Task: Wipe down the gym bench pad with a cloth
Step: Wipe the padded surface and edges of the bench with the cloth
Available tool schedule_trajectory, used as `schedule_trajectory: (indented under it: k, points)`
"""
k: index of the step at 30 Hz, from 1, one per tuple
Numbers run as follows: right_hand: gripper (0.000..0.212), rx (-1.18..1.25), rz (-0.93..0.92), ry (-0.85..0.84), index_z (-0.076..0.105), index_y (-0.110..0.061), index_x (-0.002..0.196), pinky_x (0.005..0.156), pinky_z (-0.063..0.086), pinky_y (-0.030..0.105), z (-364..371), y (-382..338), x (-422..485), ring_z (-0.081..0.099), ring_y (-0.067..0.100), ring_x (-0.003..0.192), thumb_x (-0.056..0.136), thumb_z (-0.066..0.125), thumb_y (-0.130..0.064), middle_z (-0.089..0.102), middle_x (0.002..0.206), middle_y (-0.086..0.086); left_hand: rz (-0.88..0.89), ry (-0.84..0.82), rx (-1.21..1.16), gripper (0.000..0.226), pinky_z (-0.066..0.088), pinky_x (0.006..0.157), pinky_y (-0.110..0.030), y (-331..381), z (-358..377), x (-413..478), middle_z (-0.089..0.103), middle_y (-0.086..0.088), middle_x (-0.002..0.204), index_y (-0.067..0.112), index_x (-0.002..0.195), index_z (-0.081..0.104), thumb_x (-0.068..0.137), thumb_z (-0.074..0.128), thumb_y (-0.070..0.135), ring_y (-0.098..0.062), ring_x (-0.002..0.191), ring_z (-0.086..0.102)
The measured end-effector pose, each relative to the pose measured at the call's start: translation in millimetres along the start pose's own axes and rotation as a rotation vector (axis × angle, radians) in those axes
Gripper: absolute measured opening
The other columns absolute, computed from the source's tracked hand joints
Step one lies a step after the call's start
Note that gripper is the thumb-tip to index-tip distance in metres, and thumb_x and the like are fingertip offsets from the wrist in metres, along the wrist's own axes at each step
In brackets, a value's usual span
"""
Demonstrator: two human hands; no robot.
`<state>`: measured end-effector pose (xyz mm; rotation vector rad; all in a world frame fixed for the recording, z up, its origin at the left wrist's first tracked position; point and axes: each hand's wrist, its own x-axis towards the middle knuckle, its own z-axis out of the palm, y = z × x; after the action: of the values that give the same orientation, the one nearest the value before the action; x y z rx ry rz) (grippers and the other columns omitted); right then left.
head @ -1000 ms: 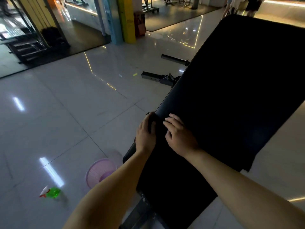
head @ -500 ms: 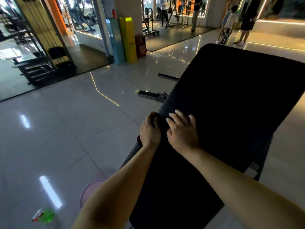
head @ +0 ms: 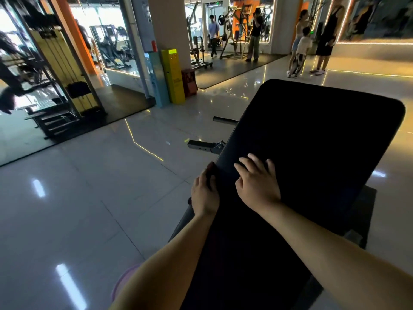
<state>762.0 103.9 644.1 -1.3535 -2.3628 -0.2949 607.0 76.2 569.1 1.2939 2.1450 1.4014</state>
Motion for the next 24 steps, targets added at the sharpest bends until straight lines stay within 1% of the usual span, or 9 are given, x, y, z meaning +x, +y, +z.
schedule_trajectory:
  k: [4,5,7,9,12,15,18,22,24]
  points:
    - [0.041,0.08,0.004,-0.025,0.063,-0.018,0.126,0.109,0.024,0.05,-4.3,5.4,5.5,0.036,0.021,0.139,0.087,0.055,-0.025,0.053,0.142,0.0,0.047,-0.021,-0.006,0.038,0.042,0.104,-0.045,39.0,17.8,24.9,0.06,-0.003,0.135,0.035,0.141,0.05,0.104,0.04,0.033,-0.025,0.126,0.053]
    - [0.04,0.091,-0.009,-0.027,0.063,-0.017,0.126,0.109,0.024,0.048,-6.5,7.5,7.9,0.036,0.022,0.139,0.087,0.056,-0.023,0.053,0.141,0.0,0.062,-0.038,-0.011,0.039,0.042,0.104,-0.046,50.8,23.4,31.6,0.059,-0.003,0.136,0.036,0.14,0.049,0.103,0.04,0.036,-0.026,0.125,0.054]
    - [0.038,0.104,-0.021,-0.01,0.064,-0.014,0.124,0.106,0.026,0.045,-12.3,12.8,13.6,0.038,0.023,0.137,0.087,0.057,-0.019,0.054,0.14,0.002,0.094,-0.063,0.002,0.043,0.038,0.109,-0.048,73.9,34.1,42.5,0.055,0.0,0.144,0.038,0.142,0.048,0.101,0.037,0.042,-0.024,0.13,0.051]
    - [0.038,0.094,0.01,0.036,0.065,-0.015,0.123,0.106,0.027,0.048,-17.8,21.2,19.0,0.04,0.023,0.136,0.086,0.059,-0.017,0.056,0.138,0.002,0.127,-0.058,0.018,0.046,0.033,0.114,-0.049,84.7,39.9,45.3,0.049,0.001,0.151,0.035,0.147,0.045,0.102,0.038,0.042,-0.024,0.137,0.046]
    - [0.04,0.053,0.08,0.081,0.063,-0.016,0.126,0.109,0.022,0.056,-22.5,34.5,25.5,0.038,0.023,0.139,0.086,0.06,-0.018,0.054,0.141,0.002,0.167,-0.049,0.028,0.048,0.034,0.116,-0.047,72.4,32.0,31.2,0.043,0.003,0.156,0.034,0.153,0.037,0.105,0.039,0.038,-0.022,0.141,0.04]
    - [0.04,0.029,0.088,0.07,0.062,-0.017,0.127,0.108,0.018,0.055,-24.8,36.7,28.8,0.034,0.023,0.141,0.088,0.055,-0.023,0.051,0.144,0.002,0.112,-0.016,0.035,0.047,0.037,0.113,-0.045,50.1,17.9,13.4,0.045,0.004,0.154,0.036,0.153,0.037,0.106,0.039,0.039,-0.021,0.14,0.041]
    - [0.042,0.002,0.064,0.06,0.062,-0.017,0.127,0.107,0.018,0.053,-22.1,33.5,28.5,0.034,0.025,0.141,0.087,0.054,-0.024,0.051,0.143,0.002,0.049,0.004,0.048,0.046,0.039,0.109,-0.044,41.1,11.0,4.9,0.048,0.0,0.151,0.034,0.153,0.038,0.107,0.04,0.039,-0.023,0.138,0.043]
    - [0.04,0.001,0.049,0.083,0.064,-0.017,0.123,0.105,0.02,0.05,-20.4,34.3,31.5,0.037,0.024,0.138,0.085,0.054,-0.024,0.054,0.139,0.001,-0.005,0.029,0.042,0.043,0.038,0.108,-0.041,56.8,22.3,25.9,0.056,-0.001,0.144,0.032,0.148,0.046,0.106,0.038,0.038,-0.023,0.133,0.049]
    - [0.041,0.009,0.046,0.071,0.063,-0.017,0.125,0.105,0.02,0.048,-22.3,36.2,36.9,0.035,0.022,0.138,0.086,0.053,-0.025,0.052,0.141,-0.001,0.011,0.015,0.023,0.043,0.04,0.107,-0.039,69.7,30.5,43.8,0.057,0.001,0.144,0.034,0.147,0.048,0.106,0.036,0.039,-0.021,0.131,0.052]
